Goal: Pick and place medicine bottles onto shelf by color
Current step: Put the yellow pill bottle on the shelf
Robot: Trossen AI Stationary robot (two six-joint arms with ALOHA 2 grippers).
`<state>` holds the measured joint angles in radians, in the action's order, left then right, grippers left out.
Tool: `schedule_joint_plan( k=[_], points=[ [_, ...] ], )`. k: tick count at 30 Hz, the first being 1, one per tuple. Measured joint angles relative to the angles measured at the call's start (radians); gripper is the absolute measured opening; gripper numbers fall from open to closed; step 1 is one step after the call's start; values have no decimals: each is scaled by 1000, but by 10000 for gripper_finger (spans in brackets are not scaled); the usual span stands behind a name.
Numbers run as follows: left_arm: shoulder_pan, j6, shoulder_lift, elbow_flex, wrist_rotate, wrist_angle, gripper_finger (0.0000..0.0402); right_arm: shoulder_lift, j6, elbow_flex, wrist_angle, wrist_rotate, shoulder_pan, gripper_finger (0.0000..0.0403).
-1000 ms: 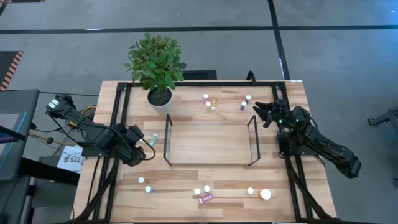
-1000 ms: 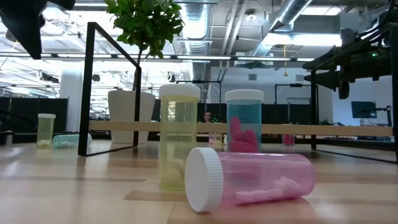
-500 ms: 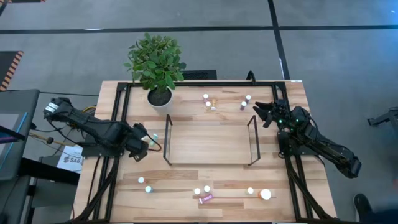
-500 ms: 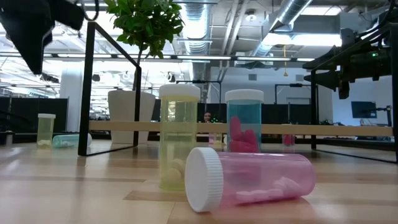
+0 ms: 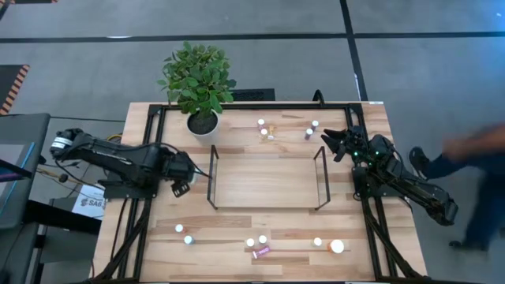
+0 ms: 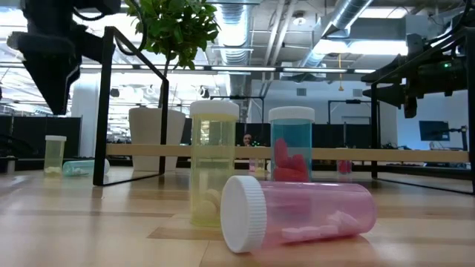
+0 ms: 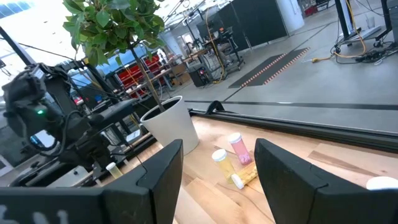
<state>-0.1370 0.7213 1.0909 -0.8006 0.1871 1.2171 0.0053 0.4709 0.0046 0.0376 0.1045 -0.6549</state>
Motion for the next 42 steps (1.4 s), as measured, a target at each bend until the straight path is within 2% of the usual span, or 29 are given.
schedule_joint_plan(
  k=[8,14,22,28,34,42],
  points=[
    [50,21,-96,103,1,-75,294,0,0,0,0,0,0,224],
    [59,51,-175,198,12,-177,295,0,0,0,0,0,0,224],
    [59,97,-220,264,20,-222,292,0,0,0,0,0,0,224],
    [59,133,-221,298,25,-241,261,0,0,0,0,0,0,224],
    [59,137,-221,298,71,-247,217,0,0,0,0,0,0,224],
    [60,165,-221,298,37,-245,144,0,0,0,0,0,0,224]
  ],
)
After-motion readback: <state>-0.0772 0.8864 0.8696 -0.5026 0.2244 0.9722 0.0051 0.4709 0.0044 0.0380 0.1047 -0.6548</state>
